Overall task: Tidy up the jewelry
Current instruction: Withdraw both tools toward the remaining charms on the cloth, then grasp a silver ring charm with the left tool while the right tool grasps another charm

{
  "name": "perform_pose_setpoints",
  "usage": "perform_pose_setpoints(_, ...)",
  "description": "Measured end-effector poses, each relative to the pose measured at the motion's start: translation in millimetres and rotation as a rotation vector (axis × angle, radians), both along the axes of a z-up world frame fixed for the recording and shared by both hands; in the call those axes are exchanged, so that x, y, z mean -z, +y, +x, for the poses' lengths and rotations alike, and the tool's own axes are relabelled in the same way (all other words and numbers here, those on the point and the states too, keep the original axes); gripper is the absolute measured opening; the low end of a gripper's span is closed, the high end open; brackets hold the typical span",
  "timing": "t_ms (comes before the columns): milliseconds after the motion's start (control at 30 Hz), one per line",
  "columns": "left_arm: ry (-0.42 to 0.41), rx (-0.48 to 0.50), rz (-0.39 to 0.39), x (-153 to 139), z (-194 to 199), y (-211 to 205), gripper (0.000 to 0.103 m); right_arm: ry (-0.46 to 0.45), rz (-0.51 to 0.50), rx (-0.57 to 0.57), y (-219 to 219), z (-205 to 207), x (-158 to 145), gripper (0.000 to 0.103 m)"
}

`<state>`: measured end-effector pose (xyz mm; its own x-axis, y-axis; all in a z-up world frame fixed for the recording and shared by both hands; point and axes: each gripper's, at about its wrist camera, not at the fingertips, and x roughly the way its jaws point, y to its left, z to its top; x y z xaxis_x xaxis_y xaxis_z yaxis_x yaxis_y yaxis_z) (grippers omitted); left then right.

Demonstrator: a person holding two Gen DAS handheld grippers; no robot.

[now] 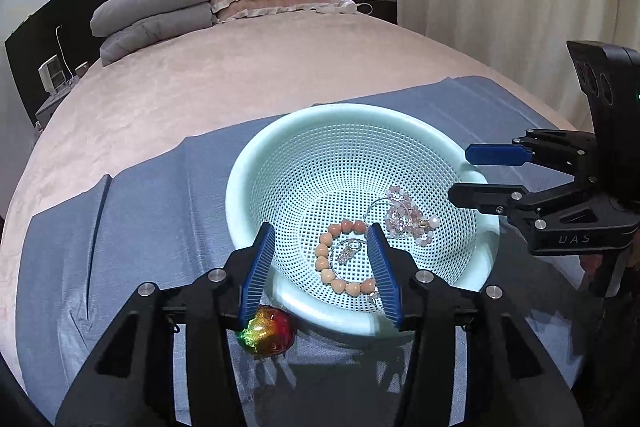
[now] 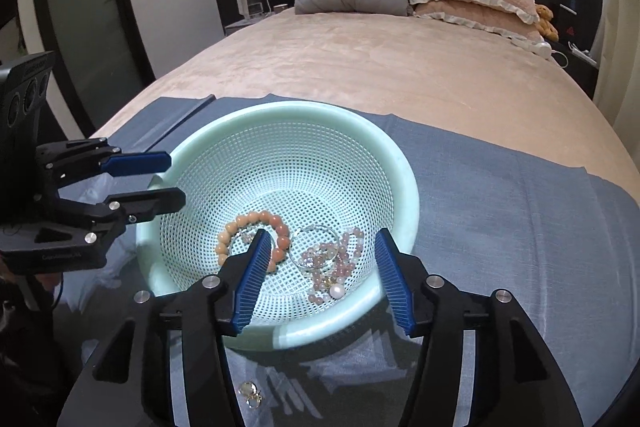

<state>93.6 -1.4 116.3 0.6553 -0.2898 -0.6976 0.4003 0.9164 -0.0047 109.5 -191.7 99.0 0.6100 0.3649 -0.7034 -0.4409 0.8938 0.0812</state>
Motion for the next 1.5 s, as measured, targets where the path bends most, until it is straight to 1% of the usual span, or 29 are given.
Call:
perform_pose_setpoints(67, -0.01, 0.0, -0.002, -6.1, -7.2, 2.2, 0.05, -0.01, -0.02, 0.017, -3.3, -9.7, -1.2, 0.063)
perform_pose_setpoints(100, -0.015, 0.003, 0.0, -8.4, -11.7, 2.5, 0.051, -0.017, -0.027, 0.028, -5.7, -14.8, -1.6, 0.069)
perform_pose_setpoints(167, -0.029, 0.001, -0.002, -12.4, -22.4, 2.5, 0.058, -0.019, -0.023, 0.039, -10.4, -25.5, -1.8, 0.07)
perform_pose_setpoints(200, -0.037, -0.001, -0.004, -13.9, -28.2, 2.3, 0.064, -0.017, -0.022, 0.044, -11.9, -30.2, -1.5, 0.07)
perform_pose_setpoints(233, -0.044, 0.0, -0.007, -14.9, -35.1, 1.6, 0.068, -0.017, -0.026, 0.05, -13.6, -35.3, -1.2, 0.071)
perform_pose_setpoints(333, -0.048, 0.008, -0.021, -14.2, -55.7, -1.4, 0.074, -0.02, -0.037, 0.058, -18.4, -50.4, 0.7, 0.074)
perform_pose_setpoints(367, -0.048, 0.013, -0.024, -12.9, -62.6, -3.5, 0.074, -0.021, -0.041, 0.058, -19.2, -55.0, 1.7, 0.074)
perform_pose_setpoints(400, -0.044, 0.021, -0.027, -10.7, -69.5, -5.6, 0.076, -0.022, -0.048, 0.053, -19.3, -59.1, 3.2, 0.074)
perform_pose_setpoints(433, -0.041, 0.03, -0.027, -7.6, -77.2, -8.4, 0.08, -0.023, -0.058, 0.048, -19.7, -62.4, 4.7, 0.074)
perform_pose_setpoints(500, -0.04, 0.043, -0.022, -0.3, -92.1, -13.6, 0.082, -0.029, -0.082, 0.038, -19.4, -69.7, 9.1, 0.073)
perform_pose_setpoints(633, -0.018, 0.091, -0.004, 18.7, -119.3, -28.8, 0.082, -0.021, -0.13, 0.01, -19.2, -80.4, 21.5, 0.073)
perform_pose_setpoints(700, -0.009, 0.106, 0.004, 28.5, -130.0, -36.3, 0.082, -0.015, -0.138, 0.008, -19.9, -83.7, 25.7, 0.072)
perform_pose_setpoints(833, 0.014, 0.157, -0.025, 45.1, -146.4, -50.2, 0.083, -0.008, -0.133, 0.008, -24.1, -90.9, 30.7, 0.072)
perform_pose_setpoints(967, 0.046, 0.201, -0.058, 59.5, -156.1, -63.7, 0.084, 0.001, -0.136, 0.008, -27.0, -94.8, 34.5, 0.072)
perform_pose_setpoints(1067, 0.044, 0.224, -0.034, 69.0, -159.5, -77.0, 0.084, 0.006, -0.126, 0.017, -32.4, -97.4, 35.4, 0.072)
perform_pose_setpoints(1133, 0.064, 0.242, -0.036, 76.5, -159.4, -82.3, 0.084, 0.007, -0.122, 0.025, -36.3, -100.9, 36.6, 0.072)
perform_pose_setpoints(1167, 0.077, 0.254, -0.042, 79.5, -158.1, -84.1, 0.083, 0.007, -0.12, 0.031, -38.3, -101.9, 36.9, 0.072)
perform_pose_setpoints(1233, 0.112, 0.269, -0.047, 87.4, -155.0, -87.4, 0.067, 0.013, -0.113, 0.043, -44.0, -102.4, 37.2, 0.073)
perform_pose_setpoints(1267, 0.137, 0.264, -0.04, 92.9, -152.2, -89.3, 0.062, 0.015, -0.106, 0.05, -46.9, -102.8, 37.6, 0.073)
perform_pose_setpoints(1300, 0.142, 0.252, -0.027, 96.1, -151.2, -90.3, 0.055, 0.018, -0.101, 0.056, -48.9, -103.3, 38.1, 0.073)
perform_pose_setpoints(1333, 0.126, 0.249, -0.023, 97.2, -152.1, -89.8, 0.051, 0.022, -0.097, 0.063, -50.9, -103.6, 39.0, 0.073)
perform_pose_setpoints(1367, 0.13, 0.256, -0.038, 97.3, -152.0, -88.6, 0.048, 0.026, -0.096, 0.069, -52.3, -104.0, 40.3, 0.073)
perform_pose_setpoints(1400, 0.145, 0.265, -0.054, 97.9, -151.6, -87.5, 0.039, 0.029, -0.094, 0.072, -53.2, -104.0, 41.6, 0.073)
perform_pose_setpoints(1433, 0.153, 0.274, -0.06, 98.4, -151.8, -87.0, 0.027, 0.033, -0.091, 0.072, -54.4, -103.0, 43.2, 0.073)
perform_pose_setpoints(1467, 0.157, 0.281, -0.059, 98.3, -152.3, -86.7, 0.024, 0.037, -0.089, 0.069, -53.5, -102.6, 45.2, 0.073)
perform_pose_setpoints(1500, 0.153, 0.281, -0.052, 98.4, -153.3, -86.8, 0.024, 0.04, -0.086, 0.065, -51.6, -101.9, 46.8, 0.073)
